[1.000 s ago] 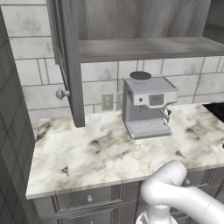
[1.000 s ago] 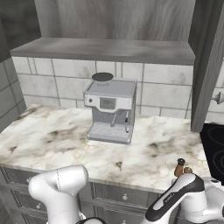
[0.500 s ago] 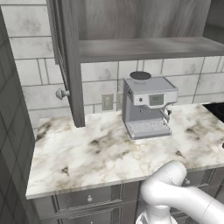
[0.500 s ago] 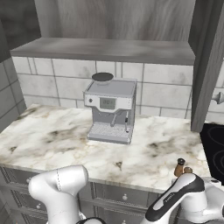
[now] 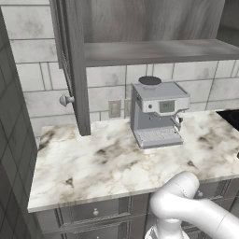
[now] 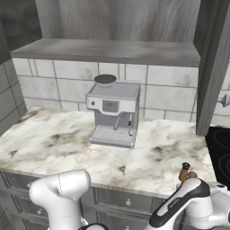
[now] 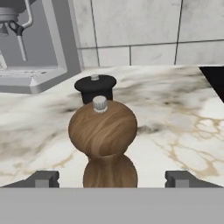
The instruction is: Take 2 condiments from the cabinet and move them on the counter near the stove.Make sure the condiments are lined up with each other, next to each other.
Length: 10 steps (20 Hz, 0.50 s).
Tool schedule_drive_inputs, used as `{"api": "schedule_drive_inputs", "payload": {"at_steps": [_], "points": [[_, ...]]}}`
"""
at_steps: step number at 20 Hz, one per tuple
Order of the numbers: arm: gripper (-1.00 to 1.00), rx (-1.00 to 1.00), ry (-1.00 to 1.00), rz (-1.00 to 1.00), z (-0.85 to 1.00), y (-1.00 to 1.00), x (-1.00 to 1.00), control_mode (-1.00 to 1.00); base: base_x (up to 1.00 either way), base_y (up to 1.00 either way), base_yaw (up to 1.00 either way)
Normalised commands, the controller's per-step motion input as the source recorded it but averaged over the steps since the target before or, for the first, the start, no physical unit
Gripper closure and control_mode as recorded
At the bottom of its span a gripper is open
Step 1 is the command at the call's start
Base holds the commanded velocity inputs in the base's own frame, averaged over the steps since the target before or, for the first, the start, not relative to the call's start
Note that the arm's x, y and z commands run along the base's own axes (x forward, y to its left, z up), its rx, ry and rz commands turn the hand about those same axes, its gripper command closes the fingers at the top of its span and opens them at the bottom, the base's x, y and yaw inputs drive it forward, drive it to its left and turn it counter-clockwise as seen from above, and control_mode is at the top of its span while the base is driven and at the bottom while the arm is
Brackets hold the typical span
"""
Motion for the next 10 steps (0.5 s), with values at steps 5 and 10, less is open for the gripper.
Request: {"api": "schedule_drive_inputs", "payload": {"at_steps": [5, 10], "points": [[-1.00, 0.00, 0.00, 0.00, 0.00, 0.00, -0.25, -1.00, 0.00, 0.00, 0.00], [-1.00, 0.00, 0.00, 0.00, 0.11, 0.05, -0.54, -1.00, 0.00, 0.00, 0.00]]}}
